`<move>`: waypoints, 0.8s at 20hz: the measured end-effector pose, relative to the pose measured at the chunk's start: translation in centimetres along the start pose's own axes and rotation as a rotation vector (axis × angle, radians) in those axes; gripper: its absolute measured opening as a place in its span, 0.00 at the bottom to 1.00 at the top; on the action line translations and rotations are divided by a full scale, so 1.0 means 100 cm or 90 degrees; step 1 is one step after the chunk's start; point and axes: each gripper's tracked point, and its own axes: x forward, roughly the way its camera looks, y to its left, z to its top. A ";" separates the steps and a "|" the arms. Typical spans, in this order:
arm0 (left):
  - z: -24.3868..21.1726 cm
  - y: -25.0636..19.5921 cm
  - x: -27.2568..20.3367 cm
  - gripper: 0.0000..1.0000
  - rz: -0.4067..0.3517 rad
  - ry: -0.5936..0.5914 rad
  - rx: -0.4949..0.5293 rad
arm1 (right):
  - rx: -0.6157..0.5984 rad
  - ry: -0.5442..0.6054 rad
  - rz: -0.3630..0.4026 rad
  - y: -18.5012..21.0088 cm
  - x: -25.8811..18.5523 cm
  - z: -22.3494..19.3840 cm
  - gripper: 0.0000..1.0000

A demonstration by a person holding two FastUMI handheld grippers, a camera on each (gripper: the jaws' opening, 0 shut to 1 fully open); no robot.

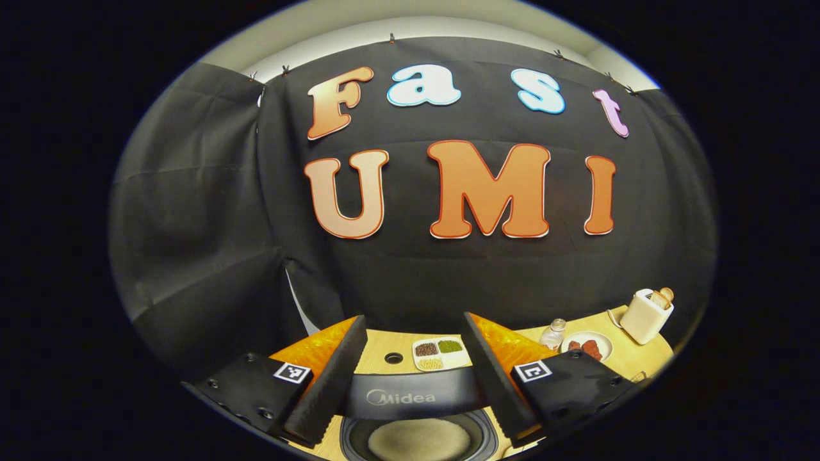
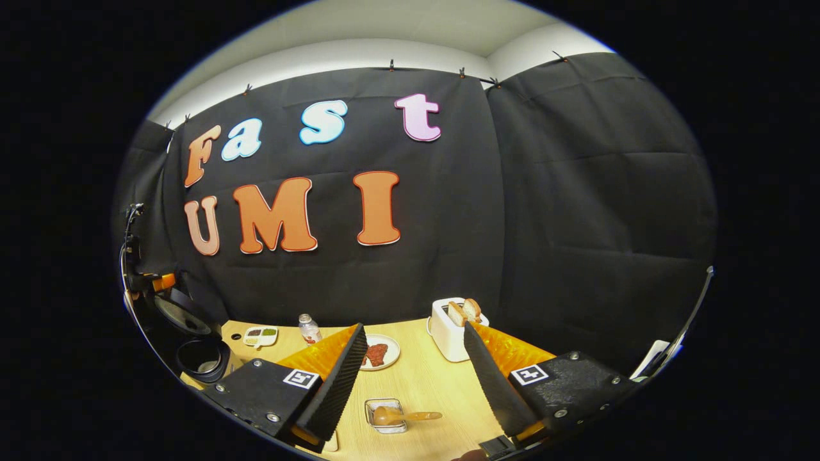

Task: Close the left gripper, press the button to open the rice cooker; take a wooden spoon from the chopstick holder with the right hand, scoop a spoonful of rice and pour it into the rice cooker, then put the wooden spoon back into the chopstick holder.

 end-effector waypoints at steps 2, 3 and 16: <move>-0.017 -0.003 -0.020 0.98 -0.003 0.007 -0.005 | -0.009 -0.006 0.011 0.005 -0.003 0.004 0.93; -0.028 -0.006 -0.030 0.97 -0.006 0.013 -0.004 | -0.014 -0.007 0.017 0.009 -0.004 0.006 0.93; -0.159 -0.014 -0.074 1.00 0.011 0.029 -0.010 | -0.036 -0.034 0.050 0.026 -0.019 0.032 0.93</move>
